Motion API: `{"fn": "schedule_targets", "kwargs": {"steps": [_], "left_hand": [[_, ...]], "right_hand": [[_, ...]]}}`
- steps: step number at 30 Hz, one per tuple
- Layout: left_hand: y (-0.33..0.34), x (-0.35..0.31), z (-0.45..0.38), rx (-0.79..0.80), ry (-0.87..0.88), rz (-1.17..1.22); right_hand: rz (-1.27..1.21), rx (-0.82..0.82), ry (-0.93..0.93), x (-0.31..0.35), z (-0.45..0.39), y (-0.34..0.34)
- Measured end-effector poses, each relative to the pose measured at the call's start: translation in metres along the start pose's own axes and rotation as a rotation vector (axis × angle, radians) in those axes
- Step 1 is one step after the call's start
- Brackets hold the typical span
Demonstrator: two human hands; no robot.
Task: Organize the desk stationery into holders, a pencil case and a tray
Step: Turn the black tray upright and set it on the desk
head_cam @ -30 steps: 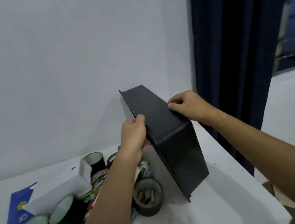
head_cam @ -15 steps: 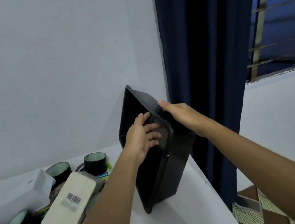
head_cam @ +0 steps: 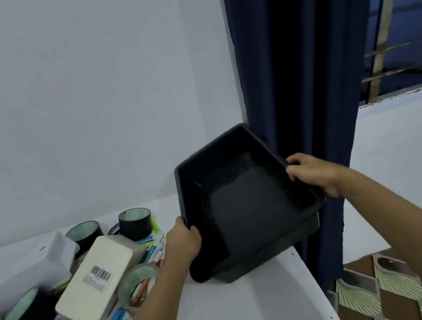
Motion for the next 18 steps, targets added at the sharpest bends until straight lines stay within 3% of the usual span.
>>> {"fn": "schedule_targets", "kwargs": {"steps": [4, 11, 18], "left_hand": [[-0.009, -0.008, 0.000, -0.113, 0.078, -0.140], [-0.025, -0.001, -0.008, -0.148, 0.092, -0.244], [-0.025, 0.000, -0.013, -0.145, 0.059, -0.259]], "right_hand": [[-0.042, -0.020, -0.002, -0.031, 0.003, 0.024], [-0.090, -0.037, -0.045, -0.048, -0.010, 0.058], [0.075, -0.103, -0.111, -0.048, -0.025, 0.059]]}}
Point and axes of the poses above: each hand's wrist, its own z-axis away from the middle knuckle, its own y-axis out of the palm, x = y × z, the point moved 10 cm from there along -z, towards the middle knuckle, and after that the axes turned 8 degrees about z, right-handed, at the moved point
